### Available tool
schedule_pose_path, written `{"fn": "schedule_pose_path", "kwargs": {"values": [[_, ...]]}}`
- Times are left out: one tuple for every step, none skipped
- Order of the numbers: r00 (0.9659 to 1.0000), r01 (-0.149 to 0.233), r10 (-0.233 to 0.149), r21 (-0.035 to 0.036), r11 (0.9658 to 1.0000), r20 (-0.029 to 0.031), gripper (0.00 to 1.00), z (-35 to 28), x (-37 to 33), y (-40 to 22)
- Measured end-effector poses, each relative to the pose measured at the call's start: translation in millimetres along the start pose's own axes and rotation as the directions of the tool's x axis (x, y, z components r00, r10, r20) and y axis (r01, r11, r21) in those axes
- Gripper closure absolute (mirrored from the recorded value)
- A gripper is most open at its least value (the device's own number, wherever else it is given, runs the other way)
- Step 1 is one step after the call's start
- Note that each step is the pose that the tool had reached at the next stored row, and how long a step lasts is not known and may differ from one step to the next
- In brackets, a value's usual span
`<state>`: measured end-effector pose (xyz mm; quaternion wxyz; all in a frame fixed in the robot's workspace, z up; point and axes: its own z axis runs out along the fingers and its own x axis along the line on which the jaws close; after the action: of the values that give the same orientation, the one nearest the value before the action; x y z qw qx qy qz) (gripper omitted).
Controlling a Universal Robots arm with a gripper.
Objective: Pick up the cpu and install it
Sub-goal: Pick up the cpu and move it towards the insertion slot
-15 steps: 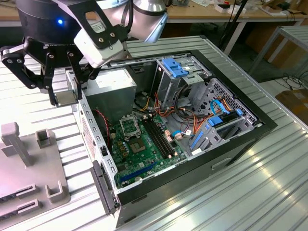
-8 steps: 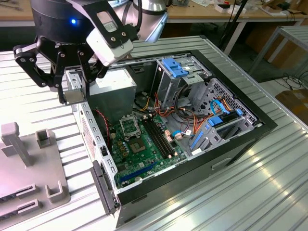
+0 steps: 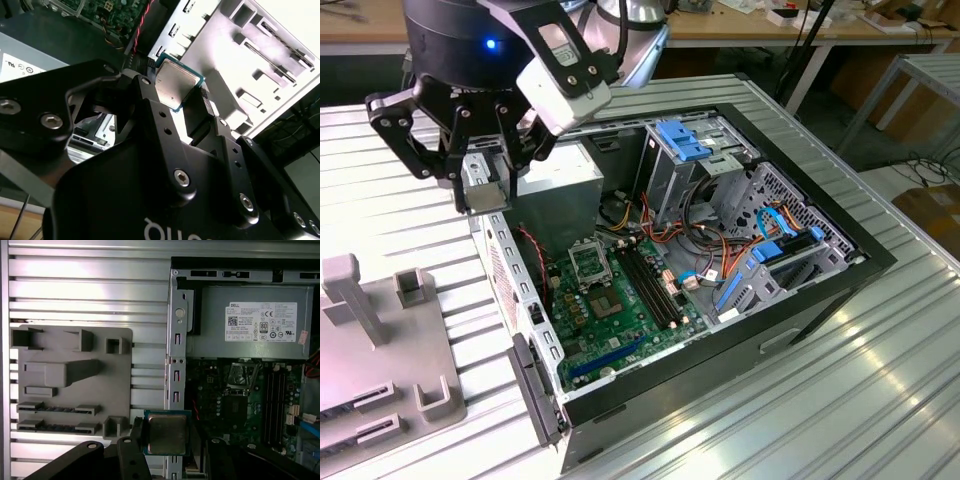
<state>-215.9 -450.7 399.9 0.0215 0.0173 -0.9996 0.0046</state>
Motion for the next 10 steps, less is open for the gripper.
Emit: {"fn": "schedule_pose_path", "kwargs": {"values": [[1.0,0.0,0.0,0.0,1.0,0.0,0.53,-0.1,-3.7,-0.1],[1.0,0.0,0.0,0.0001,1.0,0.0,0.53,-0.3,-6.6,-0.2],[1.0,0.0,0.0,0.0001,1.0,0.0,0.53,-0.4,-8.3,-0.3],[1.0,0.0,0.0,0.0001,1.0,0.0,0.53,-0.4,-10.0,-0.3],[1.0,0.0,0.0,0.0,1.0,-0.0001,0.53,-0.5,-13.4,-0.5],[1.0,0.0,0.0,0.0001,1.0,-0.0001,0.53,-0.6,-15.0,-0.5],[1.0,0.0,0.0,0.0001,1.0,0.0,0.53,-0.7,-16.5,-0.6],[1.0,0.0,0.0,0.0001,1.0,-0.0001,0.53,-0.7,-18.3,-0.6],[1.0,0.0,0.0,0.0,1.0,-0.0001,0.53,-0.8,-20.0,-0.7],[1.0,0.0,0.0,0.0001,1.0,0.0,0.53,-0.8,-21.7,-0.8]]}}
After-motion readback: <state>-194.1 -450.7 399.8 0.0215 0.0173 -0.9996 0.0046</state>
